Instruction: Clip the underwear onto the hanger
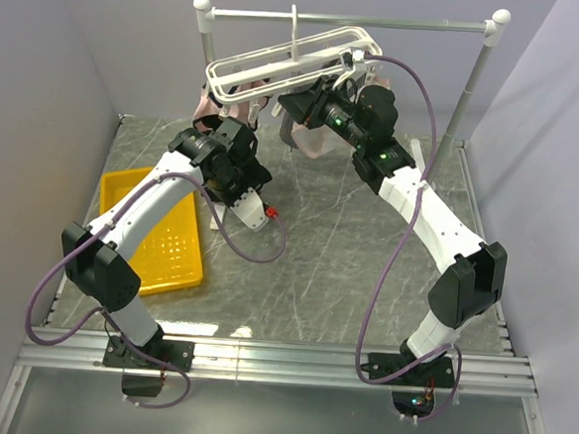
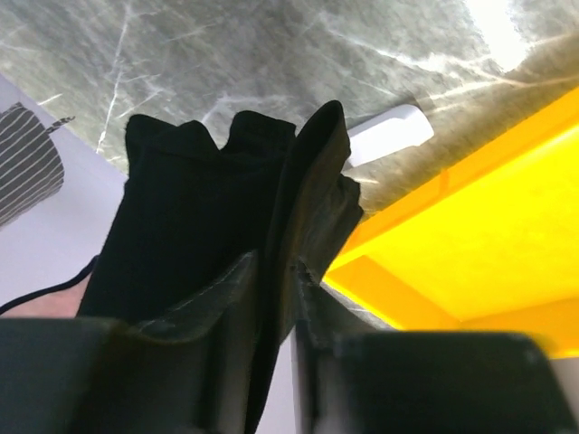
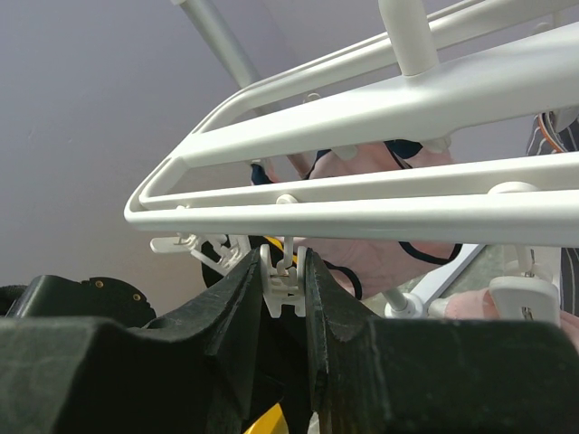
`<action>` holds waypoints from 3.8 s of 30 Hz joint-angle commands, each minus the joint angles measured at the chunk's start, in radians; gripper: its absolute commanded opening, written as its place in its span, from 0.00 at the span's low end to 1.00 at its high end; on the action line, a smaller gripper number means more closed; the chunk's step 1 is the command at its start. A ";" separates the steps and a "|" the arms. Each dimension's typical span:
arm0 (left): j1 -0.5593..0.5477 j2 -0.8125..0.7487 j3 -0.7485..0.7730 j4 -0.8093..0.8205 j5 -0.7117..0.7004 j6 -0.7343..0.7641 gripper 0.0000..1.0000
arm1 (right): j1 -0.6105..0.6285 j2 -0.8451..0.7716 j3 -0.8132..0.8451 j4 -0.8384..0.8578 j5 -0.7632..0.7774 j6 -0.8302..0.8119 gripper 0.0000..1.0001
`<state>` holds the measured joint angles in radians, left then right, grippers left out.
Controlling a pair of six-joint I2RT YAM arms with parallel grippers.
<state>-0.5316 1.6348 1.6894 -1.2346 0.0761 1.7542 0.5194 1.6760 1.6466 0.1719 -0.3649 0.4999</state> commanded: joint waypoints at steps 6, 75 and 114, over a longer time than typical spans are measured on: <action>0.001 0.005 0.023 -0.040 -0.045 0.022 0.38 | 0.010 -0.015 0.004 0.015 -0.037 -0.003 0.00; 0.047 0.102 0.547 0.267 0.146 -1.274 0.00 | 0.010 -0.022 -0.067 0.107 -0.154 -0.100 0.00; 0.028 0.039 0.438 0.419 0.091 -1.219 0.00 | 0.007 -0.025 -0.102 0.147 -0.264 -0.179 0.00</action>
<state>-0.5095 1.7283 2.1365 -0.8913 0.1623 0.5232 0.5133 1.6756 1.5646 0.3706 -0.5331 0.3382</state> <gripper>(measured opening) 0.022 0.293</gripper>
